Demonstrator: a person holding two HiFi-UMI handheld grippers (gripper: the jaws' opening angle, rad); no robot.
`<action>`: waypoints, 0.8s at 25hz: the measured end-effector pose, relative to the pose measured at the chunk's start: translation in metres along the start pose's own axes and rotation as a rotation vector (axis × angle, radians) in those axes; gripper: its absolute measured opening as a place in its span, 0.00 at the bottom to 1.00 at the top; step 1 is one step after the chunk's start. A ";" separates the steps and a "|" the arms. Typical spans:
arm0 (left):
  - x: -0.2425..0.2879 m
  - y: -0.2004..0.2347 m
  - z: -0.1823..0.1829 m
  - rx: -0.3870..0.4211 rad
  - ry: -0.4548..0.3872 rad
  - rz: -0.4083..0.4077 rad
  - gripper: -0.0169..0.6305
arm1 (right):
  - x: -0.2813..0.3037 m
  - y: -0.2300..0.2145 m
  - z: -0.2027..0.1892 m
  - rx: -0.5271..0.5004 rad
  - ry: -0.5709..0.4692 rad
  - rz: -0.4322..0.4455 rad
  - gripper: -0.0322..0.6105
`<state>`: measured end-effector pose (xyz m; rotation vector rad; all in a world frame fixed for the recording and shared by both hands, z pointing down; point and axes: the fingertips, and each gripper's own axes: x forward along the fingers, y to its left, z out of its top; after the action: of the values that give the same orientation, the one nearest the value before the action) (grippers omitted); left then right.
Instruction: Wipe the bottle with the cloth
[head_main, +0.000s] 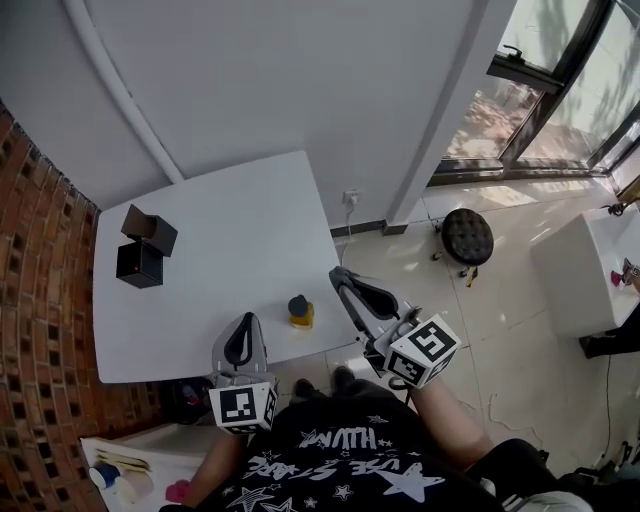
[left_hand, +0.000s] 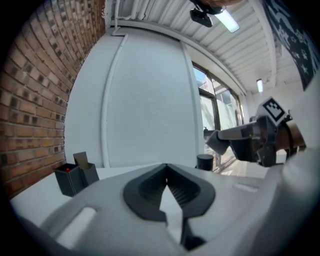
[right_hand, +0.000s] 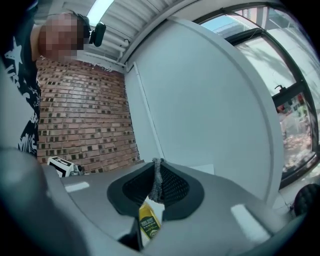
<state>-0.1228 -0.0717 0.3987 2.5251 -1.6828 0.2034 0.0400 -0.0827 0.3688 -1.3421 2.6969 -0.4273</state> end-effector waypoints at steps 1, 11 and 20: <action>0.001 0.002 -0.003 -0.007 0.011 0.009 0.03 | 0.000 0.000 -0.003 0.002 0.007 -0.005 0.11; -0.006 0.024 -0.019 -0.025 0.065 0.032 0.03 | 0.010 0.016 -0.027 -0.061 0.074 0.001 0.11; -0.005 0.004 -0.019 -0.028 0.069 0.018 0.03 | -0.008 0.020 -0.025 -0.090 0.074 0.010 0.11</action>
<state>-0.1290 -0.0657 0.4171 2.4541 -1.6720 0.2632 0.0242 -0.0602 0.3865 -1.3605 2.8135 -0.3655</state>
